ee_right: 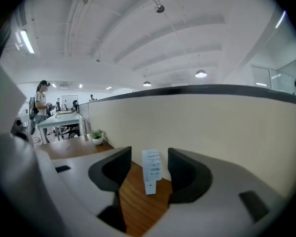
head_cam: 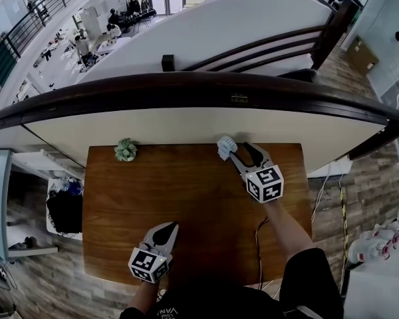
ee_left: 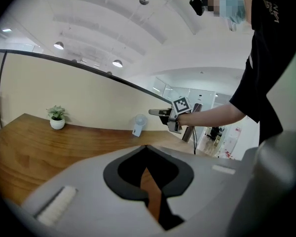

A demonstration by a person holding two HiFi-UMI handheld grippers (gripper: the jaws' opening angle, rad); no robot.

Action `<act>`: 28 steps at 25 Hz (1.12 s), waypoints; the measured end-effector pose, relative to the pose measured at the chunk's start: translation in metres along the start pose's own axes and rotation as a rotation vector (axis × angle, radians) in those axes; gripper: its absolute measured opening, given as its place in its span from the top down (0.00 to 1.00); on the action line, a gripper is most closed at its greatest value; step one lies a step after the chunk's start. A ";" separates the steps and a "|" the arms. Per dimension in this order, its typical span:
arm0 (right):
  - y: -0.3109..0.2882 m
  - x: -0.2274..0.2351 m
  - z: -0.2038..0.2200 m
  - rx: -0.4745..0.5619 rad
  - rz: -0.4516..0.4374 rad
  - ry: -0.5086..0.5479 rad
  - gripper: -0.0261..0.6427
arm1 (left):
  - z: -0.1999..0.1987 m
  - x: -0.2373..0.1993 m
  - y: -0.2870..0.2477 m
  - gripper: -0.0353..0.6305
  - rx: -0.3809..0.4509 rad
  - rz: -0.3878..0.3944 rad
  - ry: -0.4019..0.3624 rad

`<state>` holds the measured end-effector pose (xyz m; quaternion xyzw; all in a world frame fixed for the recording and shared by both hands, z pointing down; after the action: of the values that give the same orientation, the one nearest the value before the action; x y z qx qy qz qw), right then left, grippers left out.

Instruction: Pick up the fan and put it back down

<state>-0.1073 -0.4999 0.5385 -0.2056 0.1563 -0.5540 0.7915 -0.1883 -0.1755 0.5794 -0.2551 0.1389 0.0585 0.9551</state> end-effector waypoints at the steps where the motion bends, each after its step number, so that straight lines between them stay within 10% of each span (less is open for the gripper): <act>1: 0.007 -0.003 -0.001 0.012 -0.001 -0.008 0.66 | -0.001 0.003 0.000 0.93 0.006 0.000 -0.006; 28: 0.202 -0.103 0.069 0.136 0.019 -0.274 0.81 | -0.006 0.086 0.048 0.93 0.127 -0.013 -0.063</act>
<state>0.0546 -0.3317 0.4993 -0.2236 0.0107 -0.5224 0.8228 -0.1161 -0.1334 0.5260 -0.1930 0.1105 0.0512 0.9736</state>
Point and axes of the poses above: the fingertips, and each gripper's own axes: y backward along the fingers, x to its right, z out of its underside, the point moved 5 cm from there along y, backward along the fingers, and after that the axes turned 9 degrees about -x, right-handed, at the moved point
